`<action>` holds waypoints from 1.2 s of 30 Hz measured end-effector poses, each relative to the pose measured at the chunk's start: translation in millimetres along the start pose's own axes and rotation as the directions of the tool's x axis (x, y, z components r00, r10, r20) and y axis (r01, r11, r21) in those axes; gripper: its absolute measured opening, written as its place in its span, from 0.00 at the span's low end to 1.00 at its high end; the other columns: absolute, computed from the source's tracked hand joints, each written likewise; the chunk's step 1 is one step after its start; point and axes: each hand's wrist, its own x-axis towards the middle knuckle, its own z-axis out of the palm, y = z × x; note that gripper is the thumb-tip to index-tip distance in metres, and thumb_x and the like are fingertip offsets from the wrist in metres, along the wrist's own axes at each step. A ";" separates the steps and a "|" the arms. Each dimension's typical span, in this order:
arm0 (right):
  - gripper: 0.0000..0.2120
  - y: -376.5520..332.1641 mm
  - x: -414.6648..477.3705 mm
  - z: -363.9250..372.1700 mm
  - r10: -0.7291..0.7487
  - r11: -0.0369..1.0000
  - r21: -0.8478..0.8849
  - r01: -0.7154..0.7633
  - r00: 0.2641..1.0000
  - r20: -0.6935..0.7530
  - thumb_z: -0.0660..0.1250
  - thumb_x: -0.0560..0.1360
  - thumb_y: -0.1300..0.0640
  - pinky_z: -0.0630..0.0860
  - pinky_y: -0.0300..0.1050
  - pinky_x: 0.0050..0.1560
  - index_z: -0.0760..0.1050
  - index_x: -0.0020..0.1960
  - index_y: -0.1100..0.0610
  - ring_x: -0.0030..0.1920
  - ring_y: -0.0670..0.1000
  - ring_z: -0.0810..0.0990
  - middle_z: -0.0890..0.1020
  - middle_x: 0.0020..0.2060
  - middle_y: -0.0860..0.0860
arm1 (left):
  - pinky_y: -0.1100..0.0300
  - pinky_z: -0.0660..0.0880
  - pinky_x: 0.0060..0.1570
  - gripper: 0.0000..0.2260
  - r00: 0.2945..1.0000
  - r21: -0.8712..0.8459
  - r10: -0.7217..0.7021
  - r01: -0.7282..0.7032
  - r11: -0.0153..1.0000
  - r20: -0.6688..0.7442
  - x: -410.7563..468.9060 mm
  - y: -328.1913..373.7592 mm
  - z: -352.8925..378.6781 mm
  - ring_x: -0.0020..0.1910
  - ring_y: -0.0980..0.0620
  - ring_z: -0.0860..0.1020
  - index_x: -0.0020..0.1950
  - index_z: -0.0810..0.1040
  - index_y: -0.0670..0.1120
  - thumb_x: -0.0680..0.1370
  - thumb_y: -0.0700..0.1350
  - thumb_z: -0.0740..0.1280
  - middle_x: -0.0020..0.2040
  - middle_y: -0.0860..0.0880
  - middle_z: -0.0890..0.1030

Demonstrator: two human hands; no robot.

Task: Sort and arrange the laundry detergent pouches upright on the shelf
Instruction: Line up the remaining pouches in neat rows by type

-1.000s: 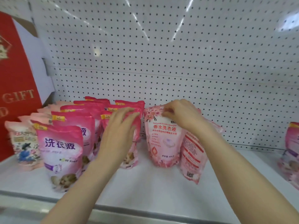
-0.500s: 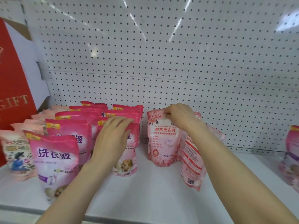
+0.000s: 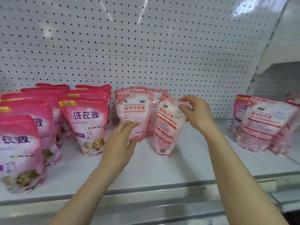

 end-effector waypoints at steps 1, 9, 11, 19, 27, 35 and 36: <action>0.09 5.0 0.4 -6.3 -0.001 1.000 0.016 0.001 1.000 -0.001 0.66 0.75 0.58 0.80 0.52 0.44 0.79 0.46 0.44 0.40 0.55 0.82 0.84 0.41 0.50 | 0.62 0.65 0.61 0.19 0.999 -0.022 -0.016 0.017 1.000 0.035 -3.1 1.6 5.7 0.65 0.51 0.72 0.67 0.75 0.50 0.76 0.41 0.69 0.65 0.52 0.74; 0.08 11.4 3.6 -27.5 -0.007 0.979 0.205 -0.023 0.989 0.145 0.65 0.77 0.60 0.82 0.49 0.34 0.78 0.47 0.48 0.39 0.57 0.85 0.84 0.43 0.55 | 0.56 0.73 0.63 0.33 0.953 -0.253 -0.075 0.153 0.955 0.294 -3.2 47.4 62.2 0.63 0.59 0.72 0.74 0.63 0.57 0.71 0.57 0.71 0.69 0.57 0.71; 0.04 4.2 -1.1 -34.9 -0.091 0.915 0.399 -0.065 0.929 0.359 0.66 0.80 0.55 0.84 0.52 0.38 0.79 0.53 0.51 0.40 0.60 0.86 0.83 0.44 0.57 | 0.57 0.72 0.63 0.40 0.940 -0.408 -0.080 0.219 0.886 0.331 5.2 61.3 71.9 0.65 0.62 0.70 0.72 0.61 0.61 0.64 0.61 0.75 0.67 0.63 0.70; 0.18 14.7 36.5 -14.8 -0.462 0.866 -0.001 0.501 0.800 0.382 0.70 0.76 0.55 0.70 0.45 0.64 0.75 0.66 0.49 0.63 0.50 0.73 0.74 0.62 0.49 | 0.54 0.80 0.54 0.15 0.860 -0.556 -0.288 0.495 0.667 0.421 17.5 48.4 62.0 0.53 0.54 0.83 0.57 0.78 0.52 0.73 0.40 0.73 0.52 0.55 0.85; 0.09 -3.1 54.9 24.2 -0.533 0.837 0.282 0.469 0.816 0.225 0.72 0.75 0.57 0.78 0.47 0.47 0.74 0.38 0.52 0.40 0.46 0.80 0.81 0.34 0.45 | 0.59 0.80 0.48 0.28 0.852 -0.353 -0.507 0.518 0.779 0.131 -10.3 34.6 59.6 0.44 0.63 0.81 0.60 0.69 0.61 0.67 0.46 0.78 0.49 0.60 0.81; 0.08 -31.3 57.7 74.4 -0.586 0.788 0.342 0.512 0.793 0.164 0.69 0.77 0.55 0.79 0.55 0.46 0.73 0.41 0.55 0.40 0.50 0.81 0.80 0.35 0.47 | 0.51 0.77 0.56 0.33 0.823 -0.184 -0.535 0.506 0.843 -0.188 -7.5 21.6 53.0 0.55 0.53 0.77 0.68 0.66 0.52 0.67 0.44 0.76 0.61 0.53 0.74; 0.09 -32.6 58.7 78.6 -0.588 0.786 0.335 0.519 0.796 0.146 0.69 0.77 0.55 0.78 0.55 0.45 0.73 0.40 0.55 0.40 0.50 0.80 0.80 0.35 0.47 | 0.51 0.76 0.57 0.35 0.829 -0.156 -0.529 0.507 0.848 -0.179 -6.9 21.1 52.0 0.57 0.52 0.76 0.70 0.65 0.52 0.67 0.44 0.76 0.63 0.51 0.73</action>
